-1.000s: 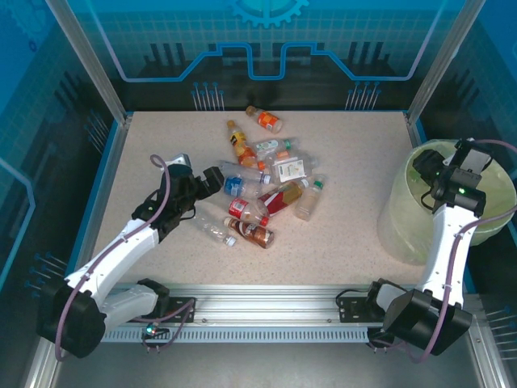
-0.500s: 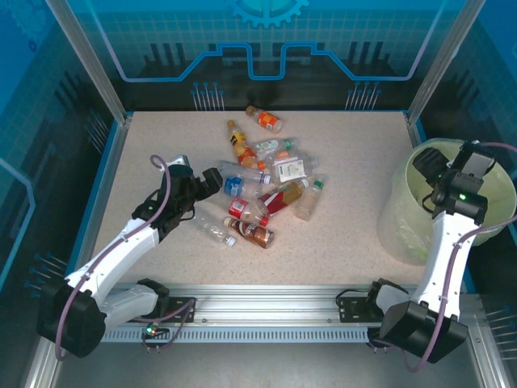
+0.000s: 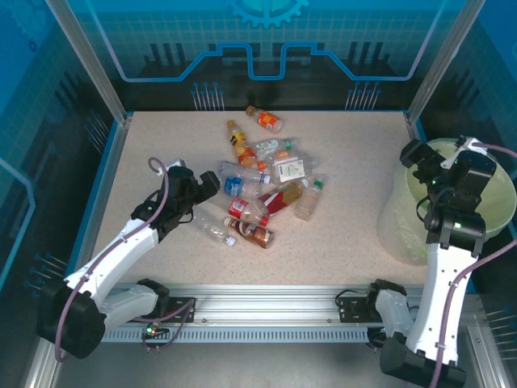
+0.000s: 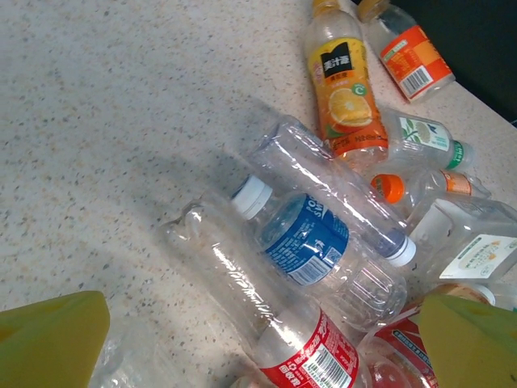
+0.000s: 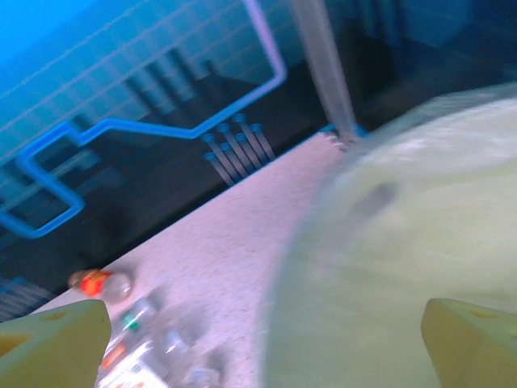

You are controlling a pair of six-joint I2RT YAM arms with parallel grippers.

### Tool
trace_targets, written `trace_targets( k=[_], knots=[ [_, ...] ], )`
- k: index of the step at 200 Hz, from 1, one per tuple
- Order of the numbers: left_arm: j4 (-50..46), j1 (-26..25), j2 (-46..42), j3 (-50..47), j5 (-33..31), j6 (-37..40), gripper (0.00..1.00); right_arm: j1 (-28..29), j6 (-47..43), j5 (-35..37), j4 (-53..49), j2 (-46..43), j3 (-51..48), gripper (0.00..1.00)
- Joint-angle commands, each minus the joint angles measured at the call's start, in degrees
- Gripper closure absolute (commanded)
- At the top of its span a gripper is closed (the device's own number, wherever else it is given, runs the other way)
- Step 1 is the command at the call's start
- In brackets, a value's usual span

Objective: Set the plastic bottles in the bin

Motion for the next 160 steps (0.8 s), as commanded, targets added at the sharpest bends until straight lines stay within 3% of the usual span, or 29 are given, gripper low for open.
trace_targets(
  k=[1,37,72,104,160],
  knots=[
    [-3.94,0.73,-1.44,-0.73,-0.86,-4.70,0.01,7.42,-3.64,-3.59,4.28,0.58,1.41,0.00],
    [-8.99,2.24,-1.51,-2.81,-0.21,-12.51,0.01,21.29,-10.65,-3.64,8.52,3.70,1.13,0.00],
    [-9.16,2.89,-2.41,-6.75,2.73,-17.64,0.01,29.76,-12.91,-3.00,14.72,5.89,-2.31,0.00],
    [-11.78,2.98,-1.72,-8.42,2.60,-21.93,0.01,32.83,-12.63,-3.46,16.99,7.82,-4.82,0.00],
    [-4.23,3.24,3.77,-10.55,4.89,-24.35,0.01,33.79,-10.31,-9.28,18.27,9.47,-6.93,0.00]
  ],
)
